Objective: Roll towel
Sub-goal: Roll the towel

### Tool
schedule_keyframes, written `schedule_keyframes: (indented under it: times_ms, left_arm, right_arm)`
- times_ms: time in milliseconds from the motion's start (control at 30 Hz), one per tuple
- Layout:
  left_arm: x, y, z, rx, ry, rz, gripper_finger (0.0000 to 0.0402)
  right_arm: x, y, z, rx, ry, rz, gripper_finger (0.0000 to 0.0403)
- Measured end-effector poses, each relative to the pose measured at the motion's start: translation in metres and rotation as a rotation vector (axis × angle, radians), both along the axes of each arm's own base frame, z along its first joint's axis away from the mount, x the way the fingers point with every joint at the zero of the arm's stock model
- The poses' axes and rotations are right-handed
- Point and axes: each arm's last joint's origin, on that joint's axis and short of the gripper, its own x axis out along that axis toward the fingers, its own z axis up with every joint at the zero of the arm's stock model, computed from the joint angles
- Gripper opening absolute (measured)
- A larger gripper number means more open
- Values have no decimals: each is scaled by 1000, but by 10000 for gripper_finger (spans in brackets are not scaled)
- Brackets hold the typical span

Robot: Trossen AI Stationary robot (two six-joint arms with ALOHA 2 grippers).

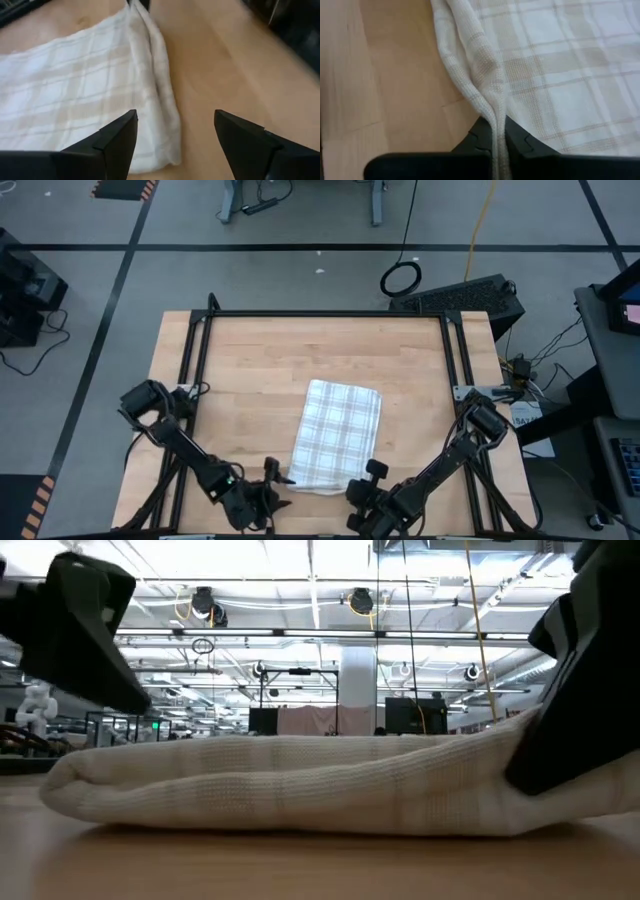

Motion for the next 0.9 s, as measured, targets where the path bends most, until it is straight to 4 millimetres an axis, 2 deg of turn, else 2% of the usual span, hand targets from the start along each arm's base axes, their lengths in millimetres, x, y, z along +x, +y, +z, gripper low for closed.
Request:
schedule_keyframes:
  times_ms: [167, 333, 467, 667, 800, 900]
  left_arm:
    - [1, 0, -14, 127, 18, -53, 267]
    - [11, 9, -21, 135, 66, -87, 250]
    - [19, 16, -21, 67, 92, -74, 184]
    - [25, 13, -16, 2, 105, -62, 24]
    - [27, 9, -4, -83, 149, -32, 20]
    - [28, 14, 10, -232, 206, -9, 17]
  right_arm:
    - [1, 1, 5, 22, -19, 1, 0]
    - [1, 2, 8, 54, -21, 8, 0]
    - [2, 2, 10, 75, -18, 17, 0]
    - [3, 2, 10, 100, 3, 23, 0]
    - [3, 4, 11, 157, 40, 62, 0]
    - [5, 6, 15, 219, 88, 166, 0]
